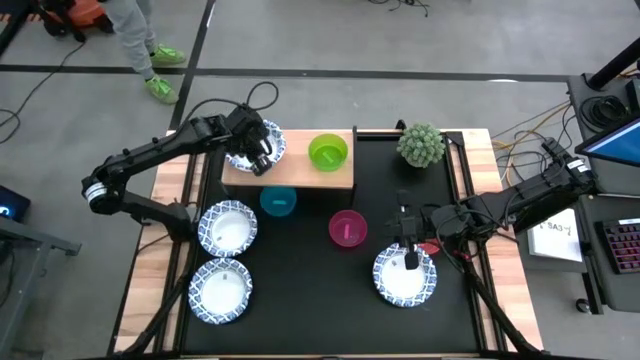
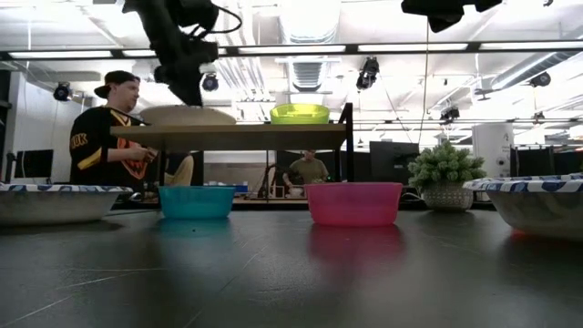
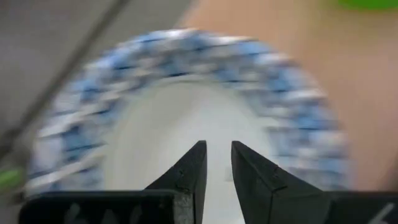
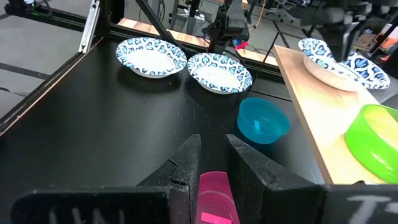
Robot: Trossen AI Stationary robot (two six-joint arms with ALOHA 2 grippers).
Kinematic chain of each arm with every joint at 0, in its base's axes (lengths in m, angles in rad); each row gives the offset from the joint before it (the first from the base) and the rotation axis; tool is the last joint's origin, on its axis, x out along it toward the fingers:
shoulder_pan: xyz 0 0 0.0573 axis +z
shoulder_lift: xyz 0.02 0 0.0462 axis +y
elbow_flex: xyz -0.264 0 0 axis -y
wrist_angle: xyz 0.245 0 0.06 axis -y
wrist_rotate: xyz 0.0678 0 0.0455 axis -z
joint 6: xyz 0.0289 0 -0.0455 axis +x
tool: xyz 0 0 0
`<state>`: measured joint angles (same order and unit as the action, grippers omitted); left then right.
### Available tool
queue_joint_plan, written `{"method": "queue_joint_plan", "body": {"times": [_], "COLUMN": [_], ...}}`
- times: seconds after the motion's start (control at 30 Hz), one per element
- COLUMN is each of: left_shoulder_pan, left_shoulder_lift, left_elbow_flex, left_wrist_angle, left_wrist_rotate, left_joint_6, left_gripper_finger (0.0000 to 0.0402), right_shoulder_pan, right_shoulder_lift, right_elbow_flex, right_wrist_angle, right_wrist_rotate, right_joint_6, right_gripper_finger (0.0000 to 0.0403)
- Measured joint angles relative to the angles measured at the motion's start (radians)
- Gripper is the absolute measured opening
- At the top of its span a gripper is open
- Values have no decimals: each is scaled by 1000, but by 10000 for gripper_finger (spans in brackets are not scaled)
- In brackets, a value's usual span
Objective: Place and stack bowls onto a shelf
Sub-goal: Put the white bowl on the shelf, then stack the pink bowl on top of the green bowl on the shelf
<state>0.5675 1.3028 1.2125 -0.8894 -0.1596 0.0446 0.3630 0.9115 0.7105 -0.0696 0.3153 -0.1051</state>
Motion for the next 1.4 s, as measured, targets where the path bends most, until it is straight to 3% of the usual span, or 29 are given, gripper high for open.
{"method": "queue_joint_plan", "body": {"times": [0.07,0.13,0.47,0.8,0.93,1.13,1.27,1.4], "left_shoulder_pan": [0,-3,-26,-86,-192,-444,-635,-806], "left_shoulder_lift": [0,5,32,-38,-112,-230,-290,-315], "left_elbow_flex": [-7,-16,-48,-43,-45,-120,-240,-397], "left_wrist_angle": [2,8,162,165,166,260,471,773], "left_wrist_rotate": [89,115,119,125,127,124,102,-17], "left_joint_6": [-3,-22,-61,-73,-97,-153,-183,-162], "left_gripper_finger": [57,57,57,57,57,57,57,57], "right_shoulder_pan": [0,0,0,0,-2,-1,-1,-1], "right_shoulder_lift": [0,0,0,0,0,19,96,200], "right_elbow_flex": [0,0,0,0,-1,-4,-8,5], "right_wrist_angle": [0,0,0,0,1,3,53,93], "right_wrist_rotate": [0,0,0,0,3,47,52,52], "right_joint_6": [0,0,0,15,47,151,252,362], "right_gripper_finger": [63,63,63,63,63,63,63,63]}}
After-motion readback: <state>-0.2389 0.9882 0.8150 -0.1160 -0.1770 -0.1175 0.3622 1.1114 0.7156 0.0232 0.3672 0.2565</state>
